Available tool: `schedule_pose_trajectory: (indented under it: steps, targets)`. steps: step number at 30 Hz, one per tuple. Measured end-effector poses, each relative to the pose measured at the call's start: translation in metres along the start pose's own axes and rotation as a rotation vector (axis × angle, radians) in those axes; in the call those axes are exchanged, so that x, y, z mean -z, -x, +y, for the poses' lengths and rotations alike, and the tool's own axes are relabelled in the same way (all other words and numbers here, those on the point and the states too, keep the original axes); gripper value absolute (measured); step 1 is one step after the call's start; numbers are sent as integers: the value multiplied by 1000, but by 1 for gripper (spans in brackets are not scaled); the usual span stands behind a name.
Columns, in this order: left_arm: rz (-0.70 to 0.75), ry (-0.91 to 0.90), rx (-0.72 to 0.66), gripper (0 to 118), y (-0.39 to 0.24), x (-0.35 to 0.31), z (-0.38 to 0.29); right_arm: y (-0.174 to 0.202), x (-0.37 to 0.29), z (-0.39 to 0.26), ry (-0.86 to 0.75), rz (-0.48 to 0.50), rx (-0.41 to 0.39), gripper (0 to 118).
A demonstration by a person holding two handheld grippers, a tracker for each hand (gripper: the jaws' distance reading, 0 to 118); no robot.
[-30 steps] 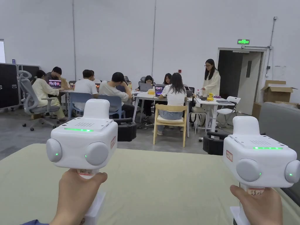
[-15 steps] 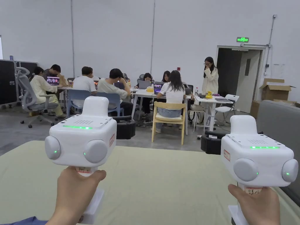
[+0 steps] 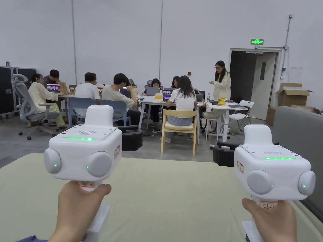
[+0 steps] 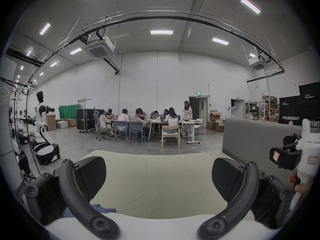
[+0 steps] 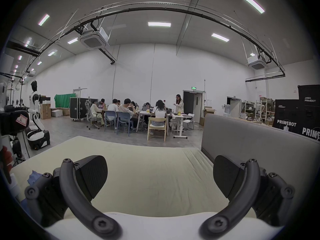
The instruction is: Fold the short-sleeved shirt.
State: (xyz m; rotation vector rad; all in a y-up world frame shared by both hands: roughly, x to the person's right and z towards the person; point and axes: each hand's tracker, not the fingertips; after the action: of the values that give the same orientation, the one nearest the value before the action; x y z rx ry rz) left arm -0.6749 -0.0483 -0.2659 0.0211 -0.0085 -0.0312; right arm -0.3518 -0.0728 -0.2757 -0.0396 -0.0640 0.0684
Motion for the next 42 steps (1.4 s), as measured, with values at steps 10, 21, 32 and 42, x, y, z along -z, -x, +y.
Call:
schedule_pose_trajectory:
  steps: [10,21,32,42]
  targets:
    - [3,12,-3,118,0,3,-2,2,2,0,3,7,7,118]
    - [-1,14,13,118,-5,5,-5,1,4,-8,2,-7,-8,118]
    - [-5,11,9,118,-5,4,-8,2,5,-11,2,-9,-30,118]
    - [-16,18,33,118,-9,4,-13,-1,6,-17,16,-10,-15,118]
